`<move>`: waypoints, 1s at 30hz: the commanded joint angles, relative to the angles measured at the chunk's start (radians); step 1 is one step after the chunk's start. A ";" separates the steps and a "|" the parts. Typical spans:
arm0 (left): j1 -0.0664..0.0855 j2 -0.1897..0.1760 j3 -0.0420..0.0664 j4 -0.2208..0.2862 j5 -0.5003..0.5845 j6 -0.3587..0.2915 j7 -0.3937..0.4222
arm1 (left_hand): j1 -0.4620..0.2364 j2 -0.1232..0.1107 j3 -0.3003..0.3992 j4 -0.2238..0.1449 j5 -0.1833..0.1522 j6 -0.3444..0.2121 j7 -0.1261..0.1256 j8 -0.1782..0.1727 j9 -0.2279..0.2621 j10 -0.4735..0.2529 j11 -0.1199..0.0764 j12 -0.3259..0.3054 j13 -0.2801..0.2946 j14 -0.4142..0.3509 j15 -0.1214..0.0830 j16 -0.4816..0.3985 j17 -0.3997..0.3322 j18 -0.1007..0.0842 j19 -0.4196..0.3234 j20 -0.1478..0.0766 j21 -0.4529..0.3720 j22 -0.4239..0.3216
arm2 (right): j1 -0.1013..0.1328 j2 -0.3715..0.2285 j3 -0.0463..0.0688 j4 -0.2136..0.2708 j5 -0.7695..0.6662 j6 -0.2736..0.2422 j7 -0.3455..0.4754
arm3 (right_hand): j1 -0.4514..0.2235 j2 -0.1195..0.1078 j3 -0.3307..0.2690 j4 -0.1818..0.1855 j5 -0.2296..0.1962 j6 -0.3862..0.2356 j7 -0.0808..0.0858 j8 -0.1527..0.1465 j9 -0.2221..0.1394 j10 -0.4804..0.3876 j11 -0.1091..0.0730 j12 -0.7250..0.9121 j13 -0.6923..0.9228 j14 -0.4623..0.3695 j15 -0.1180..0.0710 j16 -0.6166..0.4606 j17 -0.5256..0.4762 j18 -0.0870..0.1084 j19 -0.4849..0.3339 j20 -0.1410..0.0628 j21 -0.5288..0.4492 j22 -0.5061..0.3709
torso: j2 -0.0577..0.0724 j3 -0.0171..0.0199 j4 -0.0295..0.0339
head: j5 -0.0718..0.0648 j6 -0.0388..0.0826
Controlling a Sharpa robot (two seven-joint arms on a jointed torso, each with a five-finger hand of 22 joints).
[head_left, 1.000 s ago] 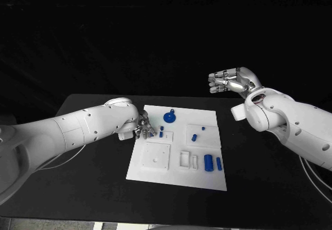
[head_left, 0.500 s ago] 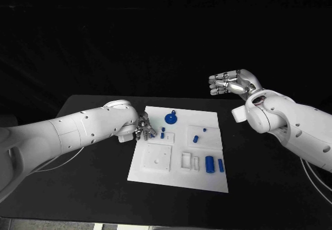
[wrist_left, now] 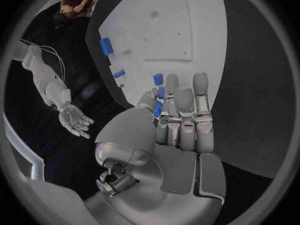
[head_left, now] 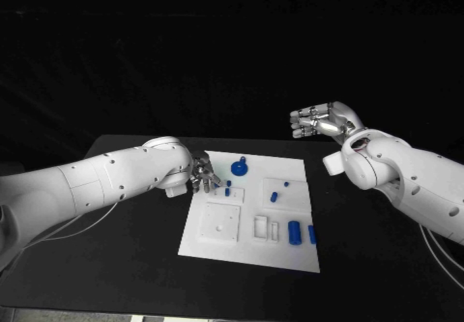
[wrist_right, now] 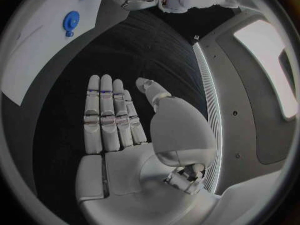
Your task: Assemble the parts on the task board
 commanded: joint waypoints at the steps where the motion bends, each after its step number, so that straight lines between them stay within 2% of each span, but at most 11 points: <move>1: 0.003 -0.012 0.005 0.015 0.017 -0.022 0.082 | 0.018 0.006 0.163 -0.156 -0.004 0.005 0.000 -0.002 -0.001 0.002 0.002 -0.005 0.000 0.001 -0.003 -0.005 -0.001 0.016 -0.007 -0.003 0.005 0.018 | -0.002 0.007 -0.002 -0.002 -0.050 0.053 -0.005 | 0.018 -0.001 0.000 -0.017 -0.001 0.005 0.001 -0.001 0.001 0.023 -0.011 0.007 0.000 0.019 -0.011 0.012 0.011 0.008 0.024 -0.013 0.014 0.003 | 0.001 0.0013 0.0005 | -0.003 0.004; 4: 0.004 -0.026 0.010 0.022 0.082 -0.020 0.156 | 0.023 0.008 0.162 -0.155 -0.010 0.004 0.001 -0.004 -0.003 -0.005 0.004 -0.008 -0.001 -0.002 -0.002 -0.010 -0.003 0.016 -0.009 -0.002 0.004 0.018 | -0.004 0.012 -0.004 -0.001 -0.090 0.066 -0.007 | 0.039 0.000 -0.020 -0.041 -0.008 0.015 -0.005 -0.001 0.001 0.077 -0.034 0.036 0.011 0.064 -0.033 0.048 0.048 0.009 0.079 -0.036 0.043 0.012 | 0.001 0.0005 0.0030 | -0.004 0.009; 7: 0.005 -0.043 0.012 0.025 0.201 0.002 0.271 | 0.027 0.010 0.162 -0.155 -0.012 0.003 0.002 -0.005 -0.003 -0.008 0.005 -0.008 -0.001 0.000 -0.001 -0.009 -0.003 0.017 -0.009 -0.001 0.003 0.017 | -0.005 0.018 -0.009 0.011 -0.172 0.083 -0.011 | 0.063 0.001 -0.073 -0.066 -0.014 0.031 -0.017 -0.001 0.001 0.152 -0.065 0.112 0.061 0.122 -0.075 0.156 0.156 0.004 0.181 -0.084 0.114 0.044 | 0.001 0.0011 0.0033 | -0.004 0.015; 9: 0.005 -0.053 0.013 0.028 0.282 0.022 0.341 | 0.030 0.014 0.158 -0.149 -0.027 -0.001 0.004 -0.007 -0.004 -0.018 0.009 -0.012 -0.003 -0.008 0.002 -0.014 -0.004 0.017 -0.015 0.002 0.000 0.017 | -0.006 0.022 -0.013 0.022 -0.239 0.095 -0.015 | 0.075 0.005 -0.106 -0.079 -0.015 0.040 -0.024 -0.001 0.001 0.184 -0.081 0.213 0.142 0.136 -0.103 0.284 0.276 -0.002 0.242 -0.116 0.178 0.081 | 0.001 0.0010 0.0018 | -0.004 0.018; 10: 0.005 -0.056 0.013 0.029 0.315 0.030 0.367 | 0.033 0.018 0.156 -0.146 -0.044 -0.005 0.005 -0.008 -0.004 -0.022 0.010 -0.013 -0.004 -0.012 0.003 -0.015 -0.004 0.017 -0.017 0.003 -0.001 0.017 | -0.006 0.024 -0.015 0.027 -0.268 0.100 -0.018 | 0.078 0.044 -0.130 -0.104 -0.002 0.025 -0.021 0.015 0.002 0.000 -0.088 0.477 0.419 -0.096 -0.114 0.612 0.646 -0.046 0.182 -0.157 0.271 0.161 | 0.001 0.0009 0.0019 | -0.005 0.021; 12: 0.005 -0.064 0.013 0.032 0.379 0.047 0.413 | 0.042 0.026 0.151 -0.139 -0.085 -0.010 0.006 -0.010 -0.004 -0.027 0.012 -0.014 -0.004 -0.017 0.005 -0.014 -0.003 0.017 -0.020 0.006 -0.003 0.017 | -0.007 0.027 -0.019 0.037 -0.330 0.110 -0.025 | 0.071 0.042 -0.129 -0.111 -0.014 0.029 -0.025 0.000 0.000 0.037 -0.089 0.522 0.451 -0.043 -0.124 0.628 0.649 -0.028 0.210 -0.154 0.313 0.188 | 0.000 0.0002 0.0018 | -0.005 0.026; 14: 0.005 -0.073 0.013 0.037 0.448 0.065 0.460 | 0.052 0.034 0.145 -0.131 -0.118 -0.015 0.008 -0.011 -0.003 -0.032 0.014 -0.013 -0.004 -0.025 0.008 -0.014 -0.002 0.017 -0.025 0.008 -0.006 0.017 | -0.009 0.033 -0.026 0.052 -0.409 0.118 -0.038 | 0.043 0.049 -0.076 -0.155 -0.025 0.019 -0.023 0.000 0.000 -0.018 -0.087 0.677 0.620 -0.021 -0.124 0.686 0.722 0.005 0.167 -0.143 0.450 0.303 | 0.000 0.0003 0.0023 | -0.005 0.028; 18: 0.004 -0.086 0.013 0.047 0.540 0.112 0.514 | 0.072 0.048 0.130 -0.117 -0.177 -0.027 0.007 -0.011 0.001 -0.048 0.018 -0.011 -0.003 -0.038 0.010 -0.011 0.000 0.016 -0.034 0.012 -0.012 0.016 | -0.012 0.046 -0.047 0.081 -0.551 0.119 -0.075 | 0.045 0.029 -0.001 -0.157 -0.052 -0.001 -0.024 0.000 0.001 0.006 -0.090 0.724 0.699 0.003 -0.132 0.747 0.799 0.018 0.133 -0.149 0.581 0.422 | 0.000 0.0004 0.0010 | -0.005 0.036; 21: 0.003 -0.094 0.013 0.055 0.579 0.147 0.537 | 0.094 0.053 0.110 -0.105 -0.179 -0.035 0.008 -0.004 0.008 -0.060 0.019 0.000 0.001 -0.045 0.011 -0.004 0.001 0.016 -0.036 0.013 -0.016 0.017 | -0.014 0.056 -0.067 0.104 -0.646 0.108 -0.104 | 0.047 0.017 0.029 -0.156 -0.059 -0.040 -0.025 -0.002 -0.001 0.022 -0.091 0.778 0.787 0.013 -0.132 0.769 0.844 0.026 0.111 -0.148 0.631 0.479 | -0.001 -0.0002 0.0012 | -0.007 0.042; 25: 0.002 -0.098 0.013 0.063 0.602 0.169 0.550 | 0.101 0.052 0.104 -0.105 -0.172 -0.036 0.009 -0.002 0.009 -0.062 0.019 0.004 0.001 -0.045 0.012 -0.001 0.000 0.016 -0.036 0.013 -0.016 0.018 | -0.015 0.063 -0.091 0.128 -0.722 0.087 -0.129 | 0.053 0.006 0.023 -0.156 -0.083 -0.060 -0.024 -0.004 -0.002 0.034 -0.089 0.808 0.867 0.027 -0.129 0.799 0.908 0.034 0.095 -0.144 0.657 0.531 | 0.000 -0.0006 0.0020 | -0.009 0.048; 30: 0.000 -0.101 0.013 0.065 0.613 0.173 0.558 | 0.100 0.044 0.102 -0.112 -0.133 -0.028 0.009 -0.002 0.005 -0.058 0.017 0.010 0.002 -0.043 0.011 0.002 0.000 0.018 -0.034 0.012 -0.014 0.019 | -0.016 0.070 -0.108 0.151 -0.768 0.077 -0.141 | 0.057 0.002 0.021 -0.157 -0.082 -0.054 -0.026 -0.004 -0.002 0.050 -0.090 0.840 0.934 0.045 -0.129 0.836 0.968 0.037 0.098 -0.145 0.661 0.570 | 0.001 -0.0003 -0.0004 | -0.013 0.055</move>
